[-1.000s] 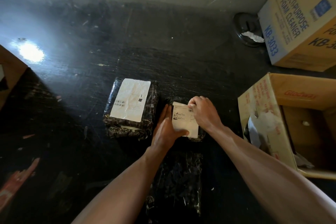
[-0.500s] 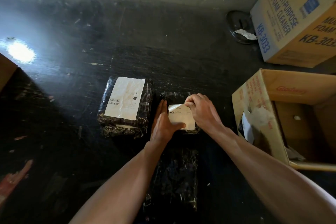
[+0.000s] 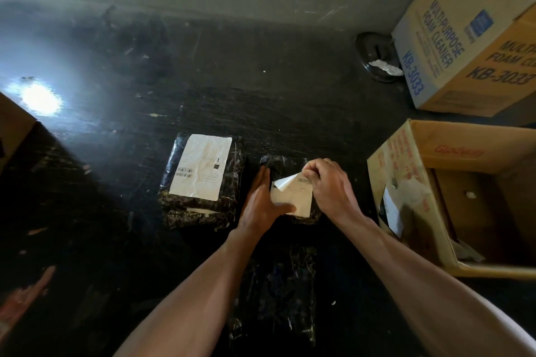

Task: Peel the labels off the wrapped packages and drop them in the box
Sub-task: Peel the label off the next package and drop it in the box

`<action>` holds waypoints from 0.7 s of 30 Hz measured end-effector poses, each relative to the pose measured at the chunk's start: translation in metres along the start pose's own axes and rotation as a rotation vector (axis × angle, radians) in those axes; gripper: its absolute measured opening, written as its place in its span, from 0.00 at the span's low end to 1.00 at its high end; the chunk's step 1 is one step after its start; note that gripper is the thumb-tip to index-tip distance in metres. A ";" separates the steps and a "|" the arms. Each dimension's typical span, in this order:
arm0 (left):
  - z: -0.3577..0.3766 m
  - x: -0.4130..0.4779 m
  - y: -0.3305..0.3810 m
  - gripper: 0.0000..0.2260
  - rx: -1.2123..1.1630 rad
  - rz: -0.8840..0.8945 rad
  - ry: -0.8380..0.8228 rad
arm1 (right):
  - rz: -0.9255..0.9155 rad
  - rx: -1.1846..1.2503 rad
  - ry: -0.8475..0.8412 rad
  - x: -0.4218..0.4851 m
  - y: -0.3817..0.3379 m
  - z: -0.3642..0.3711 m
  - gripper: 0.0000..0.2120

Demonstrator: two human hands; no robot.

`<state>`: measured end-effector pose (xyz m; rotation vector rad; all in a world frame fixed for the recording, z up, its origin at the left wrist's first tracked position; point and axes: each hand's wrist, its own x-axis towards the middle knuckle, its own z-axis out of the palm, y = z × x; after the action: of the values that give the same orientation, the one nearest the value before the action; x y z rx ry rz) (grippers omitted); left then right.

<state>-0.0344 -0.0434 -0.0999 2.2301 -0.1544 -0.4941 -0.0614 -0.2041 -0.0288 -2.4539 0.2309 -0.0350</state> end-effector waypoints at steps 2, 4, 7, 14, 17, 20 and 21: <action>-0.004 0.000 -0.005 0.50 0.030 0.095 -0.020 | 0.014 0.005 0.003 0.000 0.000 -0.001 0.06; -0.009 0.002 -0.009 0.47 0.047 0.170 -0.048 | 0.017 0.000 0.006 0.000 0.000 -0.001 0.06; -0.014 0.006 -0.013 0.44 0.116 0.214 -0.107 | 0.031 0.003 0.002 0.000 0.000 -0.002 0.05; -0.005 0.005 -0.011 0.42 0.082 0.179 -0.036 | 0.011 -0.013 -0.054 -0.006 -0.002 -0.009 0.06; -0.003 0.006 -0.011 0.42 0.078 0.171 -0.028 | 0.021 0.021 -0.051 -0.013 0.000 -0.012 0.05; -0.004 0.005 -0.009 0.42 0.081 0.162 -0.027 | 0.036 0.056 -0.043 -0.019 0.001 -0.014 0.04; -0.004 0.005 -0.009 0.43 0.086 0.161 -0.027 | 0.043 0.068 -0.039 -0.021 0.001 -0.014 0.03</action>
<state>-0.0282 -0.0357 -0.1062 2.2720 -0.3721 -0.4377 -0.0838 -0.2102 -0.0175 -2.3794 0.2605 0.0235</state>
